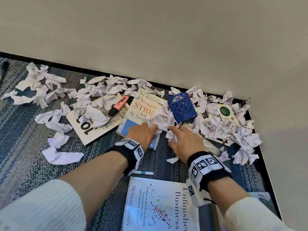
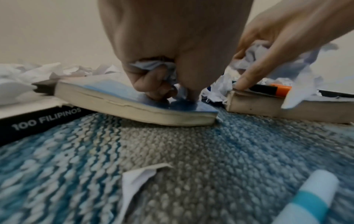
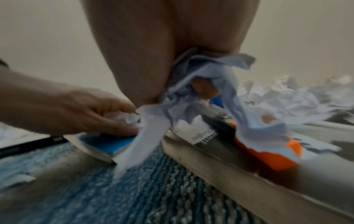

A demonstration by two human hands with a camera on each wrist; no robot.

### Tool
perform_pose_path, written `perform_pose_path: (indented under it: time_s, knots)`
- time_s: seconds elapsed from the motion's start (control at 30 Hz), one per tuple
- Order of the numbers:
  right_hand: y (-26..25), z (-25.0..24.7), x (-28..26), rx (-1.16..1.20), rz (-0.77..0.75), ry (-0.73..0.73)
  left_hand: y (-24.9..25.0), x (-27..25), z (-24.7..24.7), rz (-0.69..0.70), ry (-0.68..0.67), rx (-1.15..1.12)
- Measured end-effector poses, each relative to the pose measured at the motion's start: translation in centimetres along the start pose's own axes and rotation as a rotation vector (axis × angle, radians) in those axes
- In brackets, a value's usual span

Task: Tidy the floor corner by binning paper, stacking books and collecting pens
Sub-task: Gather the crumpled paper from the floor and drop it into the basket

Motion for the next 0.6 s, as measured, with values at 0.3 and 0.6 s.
perform_pose_path:
  time_s: [0.3, 0.6]
  knots:
    - [0.0, 1.5, 1.6, 0.049, -0.034, 0.058, -1.6, 1.2, -1.6, -0.061, 0.151, -0.140]
    - [1.1, 0.1, 1.1, 0.247, 0.148, 0.331, 1.4, 4.2, -3.1, -0.069, 0.218, 0.153]
Point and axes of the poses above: each hand's wrist, its own x-axis towards the middle knuckle, its own z-axis out of the palm, y = z × x, the point moved 1 cm from there along x, towards the middle knuckle, and after that the axes turned 1 degree about y, right-handed, at the moved point
